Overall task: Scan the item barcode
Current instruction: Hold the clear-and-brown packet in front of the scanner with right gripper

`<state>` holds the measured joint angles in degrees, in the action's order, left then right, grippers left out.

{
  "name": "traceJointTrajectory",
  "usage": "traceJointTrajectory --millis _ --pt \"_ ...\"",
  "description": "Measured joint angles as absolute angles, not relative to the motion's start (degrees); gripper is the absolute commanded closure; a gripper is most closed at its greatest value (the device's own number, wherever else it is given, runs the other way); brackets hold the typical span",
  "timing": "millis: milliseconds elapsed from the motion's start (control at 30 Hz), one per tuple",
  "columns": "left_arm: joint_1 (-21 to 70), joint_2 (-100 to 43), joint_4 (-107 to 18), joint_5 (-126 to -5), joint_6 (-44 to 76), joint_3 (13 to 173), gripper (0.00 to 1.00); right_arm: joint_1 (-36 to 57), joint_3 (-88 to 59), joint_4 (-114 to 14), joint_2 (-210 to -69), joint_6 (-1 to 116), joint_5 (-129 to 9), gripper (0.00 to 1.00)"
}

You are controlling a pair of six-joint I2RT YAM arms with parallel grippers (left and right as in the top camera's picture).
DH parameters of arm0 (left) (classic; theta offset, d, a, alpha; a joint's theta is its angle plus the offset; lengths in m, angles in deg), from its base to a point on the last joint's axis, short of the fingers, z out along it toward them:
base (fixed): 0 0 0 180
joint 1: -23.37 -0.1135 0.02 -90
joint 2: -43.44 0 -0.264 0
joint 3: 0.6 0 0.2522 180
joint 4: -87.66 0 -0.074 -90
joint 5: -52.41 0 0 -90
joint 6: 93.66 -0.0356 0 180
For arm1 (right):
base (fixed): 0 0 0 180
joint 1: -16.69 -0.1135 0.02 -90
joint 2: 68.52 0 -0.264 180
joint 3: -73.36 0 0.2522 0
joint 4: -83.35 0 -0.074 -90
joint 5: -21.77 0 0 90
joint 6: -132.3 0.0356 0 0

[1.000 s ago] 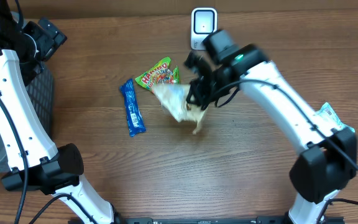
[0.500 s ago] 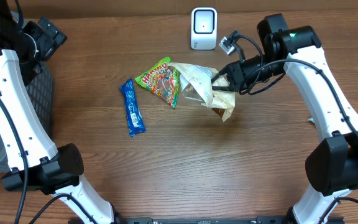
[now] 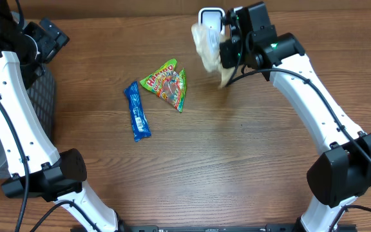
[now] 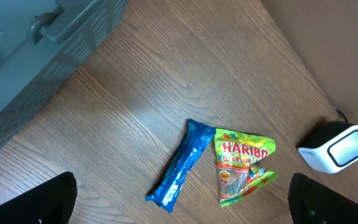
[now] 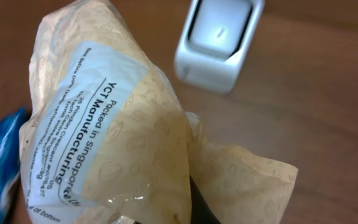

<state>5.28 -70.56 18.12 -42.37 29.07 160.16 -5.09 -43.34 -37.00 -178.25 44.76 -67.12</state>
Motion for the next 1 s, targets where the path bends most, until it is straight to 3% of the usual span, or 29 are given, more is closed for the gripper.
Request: traceJointTrajectory --millis 200,500,1000 --pt "5.3 -70.6 18.1 -42.4 29.1 160.2 0.00 -4.7 -43.4 -49.8 -182.7 47.2 -75.1 0.97" --pt "5.3 -70.6 18.1 -42.4 29.1 160.2 0.00 -4.6 -43.4 -61.1 -194.2 51.3 -75.0 0.97" --pt "5.3 -70.6 18.1 -42.4 29.1 160.2 0.00 -4.6 -43.4 -60.8 -196.5 56.5 -73.5 0.96"
